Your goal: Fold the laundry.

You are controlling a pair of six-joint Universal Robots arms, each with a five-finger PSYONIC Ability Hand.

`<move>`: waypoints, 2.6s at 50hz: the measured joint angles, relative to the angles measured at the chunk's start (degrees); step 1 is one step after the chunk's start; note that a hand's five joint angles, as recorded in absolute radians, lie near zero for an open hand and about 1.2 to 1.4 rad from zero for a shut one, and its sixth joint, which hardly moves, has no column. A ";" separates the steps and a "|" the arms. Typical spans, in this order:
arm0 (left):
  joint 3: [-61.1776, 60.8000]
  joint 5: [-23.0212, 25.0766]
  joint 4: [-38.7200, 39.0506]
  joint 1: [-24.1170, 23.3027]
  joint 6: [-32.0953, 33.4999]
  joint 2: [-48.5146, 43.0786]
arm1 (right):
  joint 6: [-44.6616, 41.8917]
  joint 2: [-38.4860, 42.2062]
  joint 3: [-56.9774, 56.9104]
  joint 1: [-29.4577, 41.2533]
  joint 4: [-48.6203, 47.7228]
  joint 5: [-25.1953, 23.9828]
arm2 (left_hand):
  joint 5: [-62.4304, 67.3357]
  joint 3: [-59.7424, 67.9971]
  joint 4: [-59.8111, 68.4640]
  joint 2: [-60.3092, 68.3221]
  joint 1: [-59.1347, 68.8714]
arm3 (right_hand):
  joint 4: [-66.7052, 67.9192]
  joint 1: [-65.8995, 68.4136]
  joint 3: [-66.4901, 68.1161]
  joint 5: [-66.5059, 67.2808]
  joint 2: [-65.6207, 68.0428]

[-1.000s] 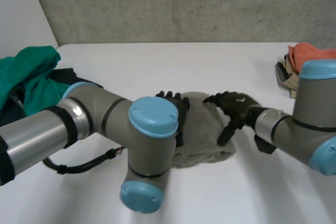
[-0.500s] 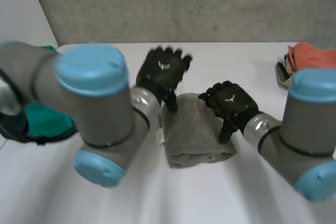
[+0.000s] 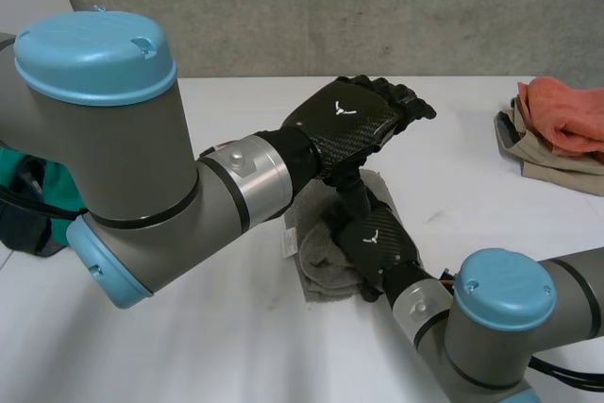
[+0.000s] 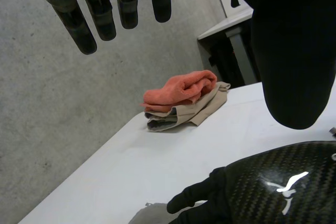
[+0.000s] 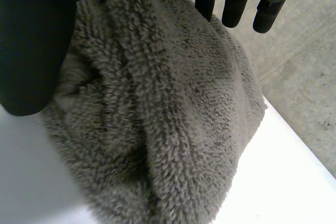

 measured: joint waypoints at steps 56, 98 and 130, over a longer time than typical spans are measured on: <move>0.28 -0.32 6.82 4.57 -8.98 7.78 | 9.81 20.59 -56.43 -45.31 -8.07 -23.36 | 0.00 0.00 0.00 0.00 0.00 | 56.32 45.55 52.94 47.70 52.07; -1.36 -0.03 6.77 -0.02 -9.07 8.15 | 10.13 -1.67 -36.67 -65.06 26.42 -24.01 | 0.00 0.00 0.00 0.00 0.00 | -0.01 0.15 -0.01 -0.02 0.06; -1.89 -19.91 6.41 35.70 25.39 2.73 | -3.89 -19.39 -6.09 -25.36 5.08 -15.48 | 0.00 0.00 0.00 0.00 0.00 | -0.01 0.14 -0.01 -0.01 0.06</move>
